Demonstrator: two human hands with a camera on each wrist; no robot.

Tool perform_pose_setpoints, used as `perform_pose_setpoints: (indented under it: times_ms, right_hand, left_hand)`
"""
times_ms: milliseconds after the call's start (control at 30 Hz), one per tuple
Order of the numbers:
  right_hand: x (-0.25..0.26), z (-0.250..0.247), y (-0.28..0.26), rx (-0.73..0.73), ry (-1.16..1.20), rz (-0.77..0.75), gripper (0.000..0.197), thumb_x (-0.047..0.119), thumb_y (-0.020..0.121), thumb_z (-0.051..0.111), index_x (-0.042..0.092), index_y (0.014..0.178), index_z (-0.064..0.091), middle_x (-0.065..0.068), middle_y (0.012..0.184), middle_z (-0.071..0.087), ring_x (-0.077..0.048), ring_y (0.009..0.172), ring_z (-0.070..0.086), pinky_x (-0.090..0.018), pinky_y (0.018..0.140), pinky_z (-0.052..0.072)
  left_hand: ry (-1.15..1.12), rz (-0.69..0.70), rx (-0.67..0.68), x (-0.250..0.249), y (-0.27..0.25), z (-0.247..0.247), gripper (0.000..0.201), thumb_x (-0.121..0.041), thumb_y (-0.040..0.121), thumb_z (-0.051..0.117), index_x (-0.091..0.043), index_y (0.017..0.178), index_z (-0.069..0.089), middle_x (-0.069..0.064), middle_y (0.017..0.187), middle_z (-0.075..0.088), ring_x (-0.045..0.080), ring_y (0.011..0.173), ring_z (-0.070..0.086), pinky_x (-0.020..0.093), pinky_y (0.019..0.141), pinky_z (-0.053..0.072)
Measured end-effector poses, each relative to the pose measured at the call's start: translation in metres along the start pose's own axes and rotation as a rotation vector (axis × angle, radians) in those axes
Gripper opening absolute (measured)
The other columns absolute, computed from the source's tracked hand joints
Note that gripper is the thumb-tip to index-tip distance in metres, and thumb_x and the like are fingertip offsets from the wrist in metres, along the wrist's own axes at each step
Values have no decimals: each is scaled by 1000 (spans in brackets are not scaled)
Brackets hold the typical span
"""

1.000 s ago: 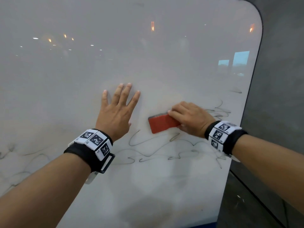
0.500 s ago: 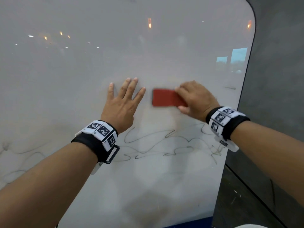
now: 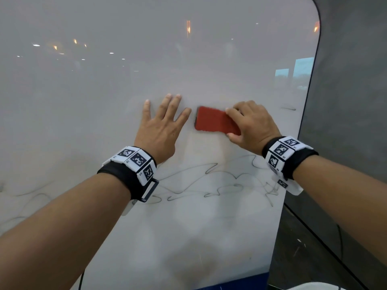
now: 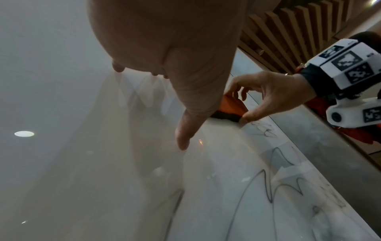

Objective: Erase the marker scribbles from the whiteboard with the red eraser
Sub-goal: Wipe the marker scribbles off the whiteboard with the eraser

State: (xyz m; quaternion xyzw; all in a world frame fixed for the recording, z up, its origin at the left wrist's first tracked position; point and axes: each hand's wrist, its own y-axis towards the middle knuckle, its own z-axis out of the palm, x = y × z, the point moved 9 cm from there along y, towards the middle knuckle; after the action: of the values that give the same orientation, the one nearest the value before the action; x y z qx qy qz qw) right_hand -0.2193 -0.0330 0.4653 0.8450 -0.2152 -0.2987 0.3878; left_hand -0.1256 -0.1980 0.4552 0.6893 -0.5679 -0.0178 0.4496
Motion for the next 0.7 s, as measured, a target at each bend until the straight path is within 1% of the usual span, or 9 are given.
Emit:
perform_pose_setpoints:
  times_ms: [33,133,200,267,367,433,600,633,700]
  right_hand:
    - [4,3,-4,7,1,-12,61,31,62,82,8,115,60,-14,103,60,-35,87,55,-42,71,47]
    - [33,33,-28,124,-50,-201,65,31,57,81,10,115,61,-12,104,60,-32,88,56,-40,72,46]
    - [35,40,-36,159,-75,-268,67,32,55,81,12,116,62,-11,105,61,-32,88,57,-39,73,46]
    - [20,28,-22,115,-69,-214,65,34,59,80,12,118,61,-12,105,60,-33,88,56,-41,73,45]
    - [-19,-3,3,-7,-22,14,63,35,65,80,10,119,60,-15,107,59,-36,91,55,-43,75,45]
    - [-22,-5,3,-23,-8,67,63,35,65,80,9,119,59,-16,107,58,-36,91,55,-44,74,46]
    - [18,34,-36,139,-59,-228,68,33,59,82,12,120,60,-11,106,60,-33,89,56,-41,71,45]
    - [13,29,-33,123,-65,-236,69,33,60,82,12,122,59,-11,106,60,-33,89,56,-41,71,46]
    - [-8,15,-20,71,-59,-159,66,35,66,80,12,123,57,-13,107,59,-34,90,56,-42,73,46]
  left_hand:
    - [-4,-3,-3,-1,0,-1,95,-22,76,72,-24,153,17,12,163,1,30,150,2,64,115,15]
    - [-26,-4,-12,-3,2,-2,93,-21,76,71,-23,153,17,13,162,3,30,150,2,63,115,14]
    - [-29,-4,-4,-4,3,-2,94,-22,77,69,-24,153,15,13,162,2,30,151,0,63,116,13]
    - [-30,-1,3,-5,4,0,92,-23,79,68,-24,153,13,11,163,-1,29,151,-3,62,116,11]
    - [-44,4,-17,-7,6,-2,91,-23,78,68,-23,154,17,11,164,0,28,151,-2,62,117,12]
    - [-43,8,-25,-9,7,-2,92,-25,77,68,-23,154,17,11,164,-1,28,151,-1,62,117,12]
    - [-53,9,-33,-15,9,-2,91,-25,78,68,-23,154,18,11,164,-1,28,151,-2,63,116,12]
    - [-51,8,-35,-15,10,-3,91,-25,78,67,-23,154,18,11,164,-1,28,151,-2,64,116,12]
    - [-57,7,-45,-17,10,-3,91,-23,76,68,-23,153,20,12,164,1,28,151,0,64,116,13]
